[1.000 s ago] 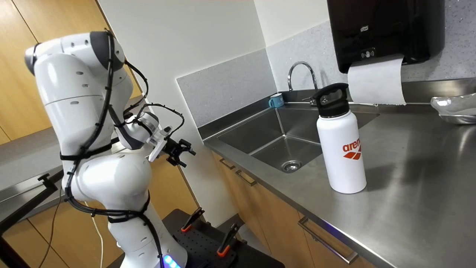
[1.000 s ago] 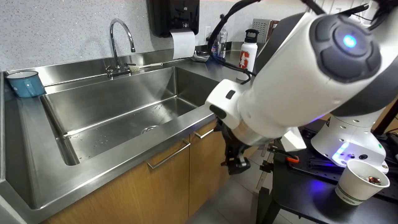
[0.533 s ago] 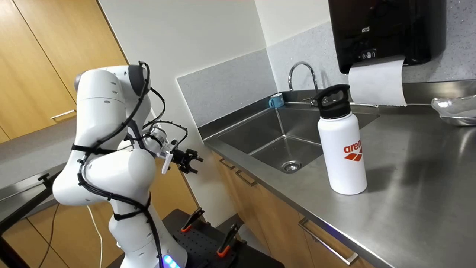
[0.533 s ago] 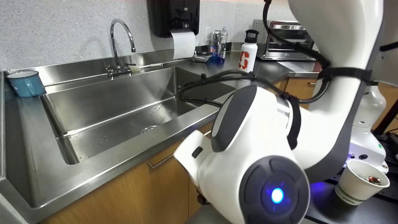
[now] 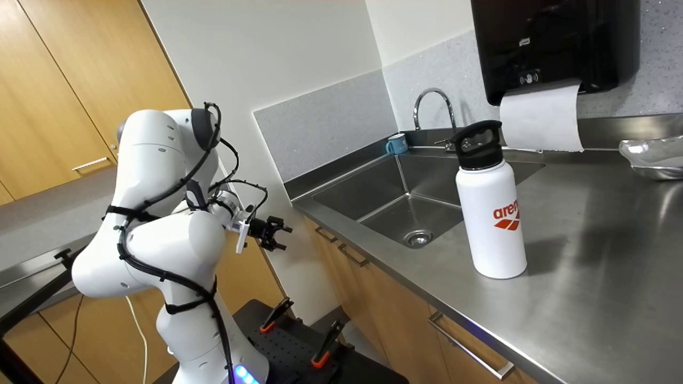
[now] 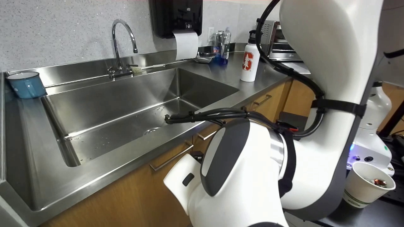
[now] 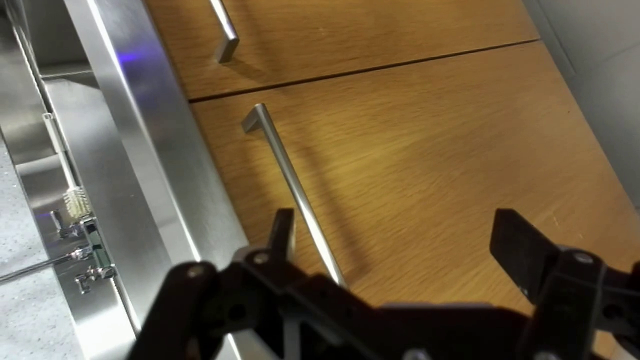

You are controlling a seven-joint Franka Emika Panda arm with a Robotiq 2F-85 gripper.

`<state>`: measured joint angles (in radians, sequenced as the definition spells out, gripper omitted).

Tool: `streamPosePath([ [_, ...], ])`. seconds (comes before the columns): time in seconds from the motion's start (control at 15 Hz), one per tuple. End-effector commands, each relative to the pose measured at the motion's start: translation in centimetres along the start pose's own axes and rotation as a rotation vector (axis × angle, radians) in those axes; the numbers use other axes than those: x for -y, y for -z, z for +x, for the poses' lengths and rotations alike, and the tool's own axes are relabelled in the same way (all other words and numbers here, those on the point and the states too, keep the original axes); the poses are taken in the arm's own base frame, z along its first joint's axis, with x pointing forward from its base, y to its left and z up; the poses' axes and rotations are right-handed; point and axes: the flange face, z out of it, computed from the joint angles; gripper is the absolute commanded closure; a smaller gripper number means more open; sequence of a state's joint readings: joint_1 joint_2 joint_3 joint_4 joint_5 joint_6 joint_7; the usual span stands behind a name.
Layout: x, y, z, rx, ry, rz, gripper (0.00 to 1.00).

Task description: Open the left door of the cabinet on the far left

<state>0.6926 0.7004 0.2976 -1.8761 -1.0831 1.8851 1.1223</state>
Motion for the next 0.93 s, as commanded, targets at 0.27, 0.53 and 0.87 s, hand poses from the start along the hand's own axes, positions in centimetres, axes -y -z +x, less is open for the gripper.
streamPosePath([
  [0.27, 1.9, -3.2, -1.9, -0.082, 0.067, -0.171, 0.0],
  [0.53, 3.1, -7.2, -4.3, -0.133, 0.136, -0.296, 0.0],
  [0.87, 3.4, -10.0, -5.9, -0.188, 0.27, -0.462, 0.0],
])
